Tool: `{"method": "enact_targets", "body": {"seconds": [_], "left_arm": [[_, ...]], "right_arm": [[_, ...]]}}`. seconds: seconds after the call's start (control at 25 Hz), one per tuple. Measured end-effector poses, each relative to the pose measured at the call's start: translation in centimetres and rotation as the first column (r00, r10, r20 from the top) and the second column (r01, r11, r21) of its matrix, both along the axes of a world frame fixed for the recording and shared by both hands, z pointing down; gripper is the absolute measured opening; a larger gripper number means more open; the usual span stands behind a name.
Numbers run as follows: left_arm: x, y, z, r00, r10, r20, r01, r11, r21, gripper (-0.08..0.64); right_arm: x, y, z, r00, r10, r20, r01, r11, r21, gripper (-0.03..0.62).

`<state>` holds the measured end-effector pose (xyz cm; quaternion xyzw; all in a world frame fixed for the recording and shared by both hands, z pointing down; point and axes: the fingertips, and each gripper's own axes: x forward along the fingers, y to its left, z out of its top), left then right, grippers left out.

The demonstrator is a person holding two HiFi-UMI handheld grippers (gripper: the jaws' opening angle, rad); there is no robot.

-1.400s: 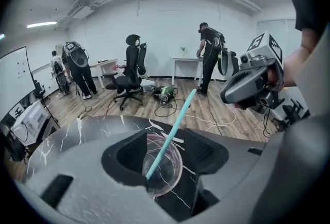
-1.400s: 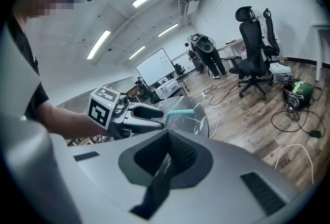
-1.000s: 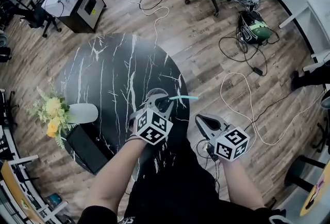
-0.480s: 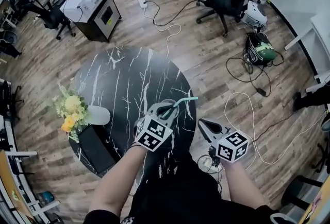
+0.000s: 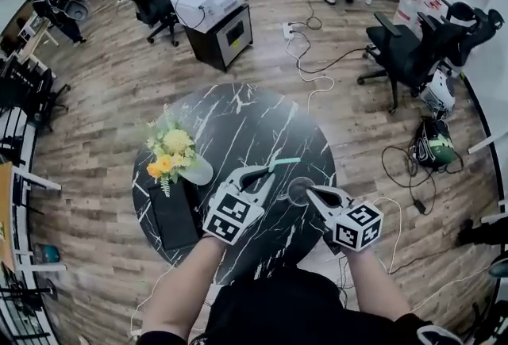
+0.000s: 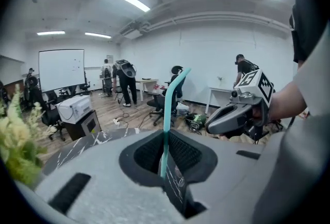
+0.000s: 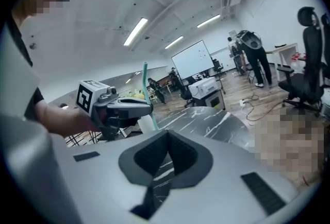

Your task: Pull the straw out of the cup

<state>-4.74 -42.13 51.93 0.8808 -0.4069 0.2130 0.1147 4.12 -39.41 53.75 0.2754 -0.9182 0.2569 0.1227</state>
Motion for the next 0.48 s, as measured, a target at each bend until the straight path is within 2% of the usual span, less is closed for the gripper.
{"method": "enact_targets", "body": {"seconds": [0.08,0.24,0.48], "left_arm": [[-2.7,0.2,-1.2,0.997,-0.076,-0.016,0.076,0.997,0.016,0.040],[-7.2,1.2,-2.7,0.977,-0.208,-0.049,0.209,0.977,0.034,0.040],[-13.1,4.5,-5.9,0.930,-0.352,-0.105,0.360,0.930,0.073,0.040]], "right_arm": [[-2.5,-0.4,-0.7,0.998,-0.066,0.000,0.066,0.998,0.012,0.006],[-6.1,-0.6,-2.0,0.985,-0.174,-0.002,0.174,0.984,0.048,0.006],[-9.5,-0.5,-5.1,0.972,-0.234,0.019,0.230,0.966,0.117,0.006]]}}
